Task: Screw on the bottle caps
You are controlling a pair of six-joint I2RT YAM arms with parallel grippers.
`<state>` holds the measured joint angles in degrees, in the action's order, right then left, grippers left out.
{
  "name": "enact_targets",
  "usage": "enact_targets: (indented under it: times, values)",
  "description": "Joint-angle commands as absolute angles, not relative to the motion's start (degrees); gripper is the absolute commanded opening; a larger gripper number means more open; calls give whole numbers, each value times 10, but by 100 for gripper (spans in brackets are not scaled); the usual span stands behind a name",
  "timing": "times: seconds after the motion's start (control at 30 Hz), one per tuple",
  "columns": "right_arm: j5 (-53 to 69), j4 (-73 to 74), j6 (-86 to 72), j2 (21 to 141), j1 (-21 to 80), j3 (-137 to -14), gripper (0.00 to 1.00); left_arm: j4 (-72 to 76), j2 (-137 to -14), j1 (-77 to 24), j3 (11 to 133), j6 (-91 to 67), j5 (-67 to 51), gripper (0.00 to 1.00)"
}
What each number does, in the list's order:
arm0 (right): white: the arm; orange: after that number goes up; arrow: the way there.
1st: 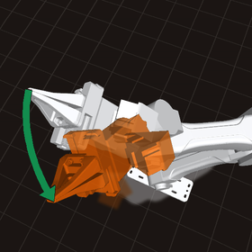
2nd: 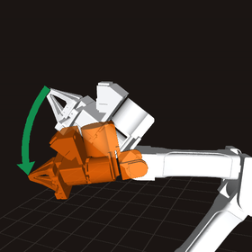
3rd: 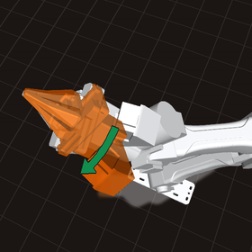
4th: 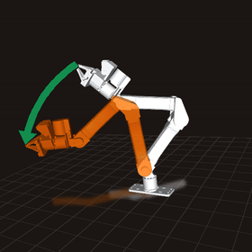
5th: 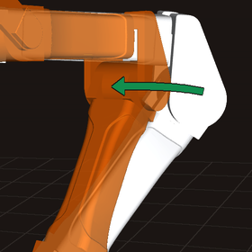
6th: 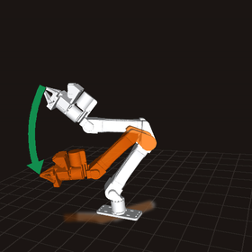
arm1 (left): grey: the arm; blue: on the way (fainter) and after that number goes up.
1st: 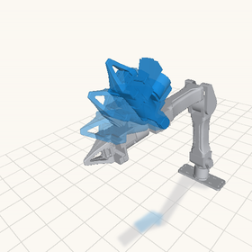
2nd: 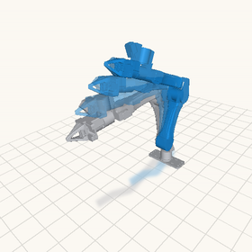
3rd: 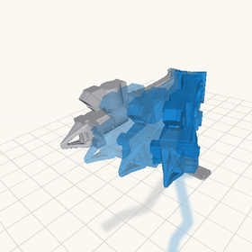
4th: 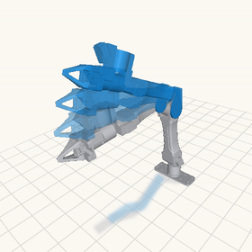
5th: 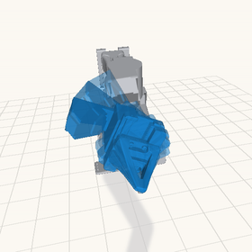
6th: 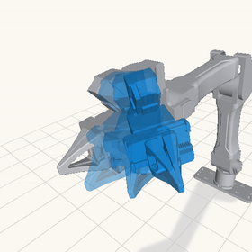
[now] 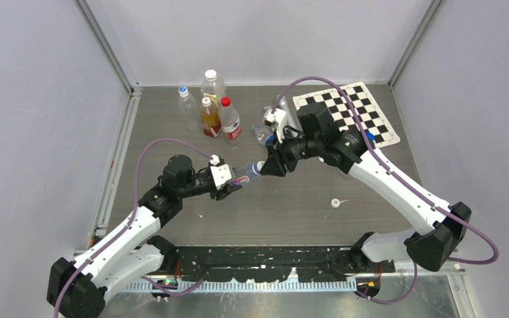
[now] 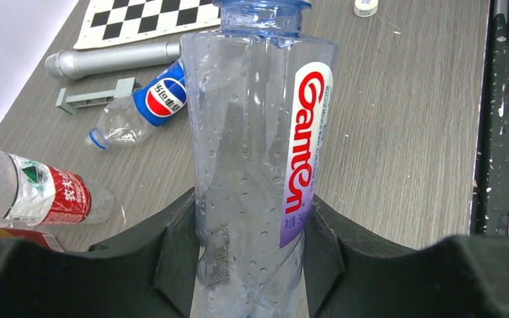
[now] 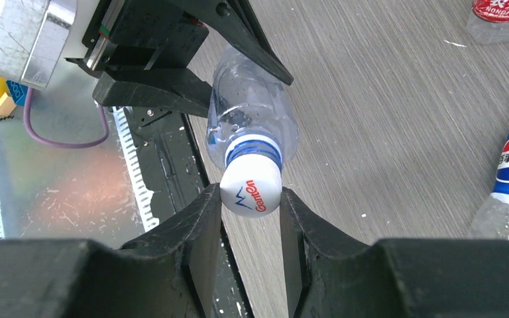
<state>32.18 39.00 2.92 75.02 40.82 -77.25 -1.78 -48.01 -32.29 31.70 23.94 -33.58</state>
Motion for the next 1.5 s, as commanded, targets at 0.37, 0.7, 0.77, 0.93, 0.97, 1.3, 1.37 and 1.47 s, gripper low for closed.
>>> enact_targets:
  times: [0.37, 0.7, 0.77, 0.93, 0.97, 1.3, 1.37, 1.47]
  values:
    - [369, 384, 47, 771, 398, -805, 37, 37, -483, -325, 348, 211, -383, 0]
    - [405, 491, 124, 797, 384, -841, 37, 71, -496, -321, 349, 182, -427, 0]
    - [405, 500, 133, 797, 380, -843, 37, 75, -499, -321, 350, 178, -432, 0]
    - [407, 510, 146, 801, 378, -847, 37, 91, -510, -321, 355, 162, -453, 0]
    - [409, 510, 147, 803, 378, -849, 37, 91, -514, -321, 357, 163, -456, 0]
    - [406, 476, 112, 807, 378, -854, 43, 89, -535, -325, 375, 171, -455, 0]
    - [405, 474, 105, 810, 378, -856, 46, 89, -537, -326, 376, 174, -448, 0]
    - [405, 468, 90, 813, 378, -857, 50, 93, -540, -329, 376, 177, -440, 0]
